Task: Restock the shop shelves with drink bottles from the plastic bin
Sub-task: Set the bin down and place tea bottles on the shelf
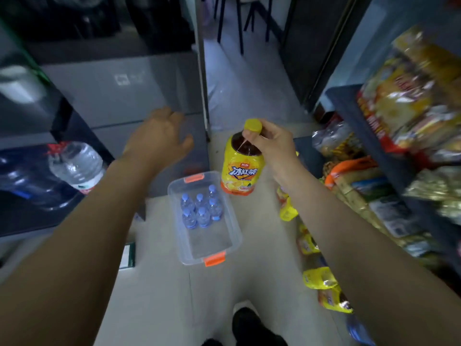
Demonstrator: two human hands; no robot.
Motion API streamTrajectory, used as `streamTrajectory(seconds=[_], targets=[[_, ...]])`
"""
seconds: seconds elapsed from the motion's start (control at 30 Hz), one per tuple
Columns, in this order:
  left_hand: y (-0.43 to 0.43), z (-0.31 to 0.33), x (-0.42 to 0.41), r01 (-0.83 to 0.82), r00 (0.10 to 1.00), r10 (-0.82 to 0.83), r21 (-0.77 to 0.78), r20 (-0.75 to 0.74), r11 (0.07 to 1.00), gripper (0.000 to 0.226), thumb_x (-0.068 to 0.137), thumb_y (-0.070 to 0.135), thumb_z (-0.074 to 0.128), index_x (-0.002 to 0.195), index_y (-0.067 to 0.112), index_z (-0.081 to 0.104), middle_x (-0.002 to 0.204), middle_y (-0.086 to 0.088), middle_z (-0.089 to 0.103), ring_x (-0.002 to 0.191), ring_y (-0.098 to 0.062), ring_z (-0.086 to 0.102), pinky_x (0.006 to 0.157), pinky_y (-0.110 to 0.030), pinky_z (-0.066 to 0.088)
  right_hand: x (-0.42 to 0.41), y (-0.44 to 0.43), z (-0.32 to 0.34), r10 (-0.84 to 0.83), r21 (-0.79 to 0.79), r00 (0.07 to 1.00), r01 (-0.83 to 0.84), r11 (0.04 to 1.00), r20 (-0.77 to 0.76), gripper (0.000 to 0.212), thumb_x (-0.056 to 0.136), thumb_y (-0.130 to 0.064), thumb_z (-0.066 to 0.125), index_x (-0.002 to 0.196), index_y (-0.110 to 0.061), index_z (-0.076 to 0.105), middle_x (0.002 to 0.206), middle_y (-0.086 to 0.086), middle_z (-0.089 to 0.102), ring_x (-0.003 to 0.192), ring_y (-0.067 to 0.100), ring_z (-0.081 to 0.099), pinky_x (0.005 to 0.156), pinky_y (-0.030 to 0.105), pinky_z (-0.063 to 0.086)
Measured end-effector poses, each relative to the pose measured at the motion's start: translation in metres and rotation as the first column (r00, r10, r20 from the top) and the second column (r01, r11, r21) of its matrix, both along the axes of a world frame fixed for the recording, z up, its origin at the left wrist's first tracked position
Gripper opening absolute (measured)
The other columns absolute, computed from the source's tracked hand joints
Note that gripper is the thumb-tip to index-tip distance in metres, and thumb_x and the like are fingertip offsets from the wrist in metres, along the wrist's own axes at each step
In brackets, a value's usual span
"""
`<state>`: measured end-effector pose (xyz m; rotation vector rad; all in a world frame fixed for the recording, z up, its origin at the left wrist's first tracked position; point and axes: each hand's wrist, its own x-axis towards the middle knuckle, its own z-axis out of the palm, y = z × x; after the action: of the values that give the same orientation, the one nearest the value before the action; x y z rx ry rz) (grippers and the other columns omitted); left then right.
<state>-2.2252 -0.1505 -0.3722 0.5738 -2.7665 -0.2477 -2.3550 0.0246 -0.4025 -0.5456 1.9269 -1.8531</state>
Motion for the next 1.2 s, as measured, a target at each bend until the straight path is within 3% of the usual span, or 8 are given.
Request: streamTrajectory(seconds=[0.1,0.17,0.37,0.5,0.7,0.87,1.1,1.2], targets=[[0.015,0.087,-0.004,0.028,1.0,-0.028,-0.011,0.002,1.0,0.067,0.071,0.04,0.036,0.113,-0.008,0.057,0.115,-0.03,0.053,0.112,-0.042,0.047,0.094,-0.046,0.039,0.005,0.023,0.095,-0.069,-0.027,0.997,0.068,0.997,-0.038,0.018,0.082,-0.006,0.069,0.098,-0.014,0.066,0.092,0.003,0.068,0.086,0.016,0.062,0.087,0.032,0.051],[0.027,0.139,-0.004,0.07,0.997,-0.07,-0.034,-0.018,0.997,0.067,0.076,0.045,0.037,0.113,-0.008,0.056,0.113,-0.03,0.053,0.11,-0.041,0.048,0.091,-0.047,0.04,0.011,0.043,0.153,-0.124,-0.051,0.99,0.12,0.991,-0.073,0.019,0.083,-0.005,0.068,0.101,-0.01,0.066,0.089,0.001,0.068,0.082,0.014,0.063,0.085,0.03,0.051],[0.068,0.269,-0.004,0.199,0.975,-0.205,-0.08,-0.083,0.977,0.043,0.09,0.027,0.055,0.123,0.0,0.053,0.117,-0.02,0.053,0.111,-0.035,0.046,0.09,-0.041,0.043,0.035,0.098,0.296,-0.28,-0.168,0.944,0.252,0.953,-0.173,0.011,0.086,-0.01,0.066,0.085,-0.021,0.066,0.073,-0.011,0.067,0.065,-0.001,0.062,0.07,0.019,0.052],[0.104,0.332,-0.008,0.286,0.946,-0.304,-0.15,-0.111,0.946,0.037,0.09,0.026,0.052,0.114,-0.003,0.054,0.109,-0.021,0.053,0.108,-0.035,0.047,0.084,-0.039,0.042,0.05,0.136,0.362,-0.375,-0.226,0.896,0.325,0.918,-0.237,0.006,0.087,-0.015,0.065,0.085,-0.02,0.067,0.076,-0.005,0.068,0.071,0.008,0.063,0.071,0.026,0.053],[0.16,0.395,-0.022,0.38,0.9,-0.408,-0.181,-0.151,0.907,0.04,0.09,0.029,0.051,0.119,0.0,0.053,0.113,-0.02,0.052,0.109,-0.035,0.047,0.087,-0.04,0.044,0.064,0.191,0.429,-0.528,-0.278,0.786,0.455,0.846,-0.321,0.012,0.089,-0.024,0.063,0.077,-0.021,0.066,0.081,0.001,0.069,0.076,0.012,0.065,0.076,0.03,0.054],[0.193,0.421,-0.047,0.433,0.874,-0.464,-0.197,-0.147,0.879,0.043,0.091,0.032,0.05,0.122,0.004,0.052,0.118,-0.017,0.053,0.115,-0.032,0.046,0.094,-0.038,0.041,0.06,0.231,0.462,-0.622,-0.278,0.688,0.557,0.782,-0.373,0.02,0.089,-0.028,0.063,0.08,-0.011,0.068,0.075,0.002,0.067,0.074,0.015,0.062,0.076,0.035,0.053],[0.239,0.453,-0.122,0.522,0.82,-0.55,-0.187,-0.157,0.832,0.042,0.089,0.034,0.05,0.122,0.008,0.053,0.122,-0.012,0.054,0.113,-0.027,0.049,0.095,-0.038,0.043,0.002,0.286,0.49,-0.669,-0.297,0.613,0.604,0.74,-0.42,0.024,0.088,-0.033,0.064,0.083,-0.011,0.069,0.078,0.001,0.067,0.076,0.015,0.064,0.079,0.039,0.054],[0.255,0.462,-0.159,0.53,0.816,-0.555,-0.176,-0.161,0.83,0.039,0.09,0.033,0.05,0.121,0.008,0.053,0.121,-0.012,0.055,0.113,-0.026,0.049,0.093,-0.036,0.041,-0.03,0.303,0.501,-0.668,-0.318,0.611,0.59,0.742,-0.425,0.013,0.088,-0.033,0.064,0.079,-0.024,0.069,0.08,-0.006,0.069,0.081,0.013,0.066,0.075,0.031,0.055]])
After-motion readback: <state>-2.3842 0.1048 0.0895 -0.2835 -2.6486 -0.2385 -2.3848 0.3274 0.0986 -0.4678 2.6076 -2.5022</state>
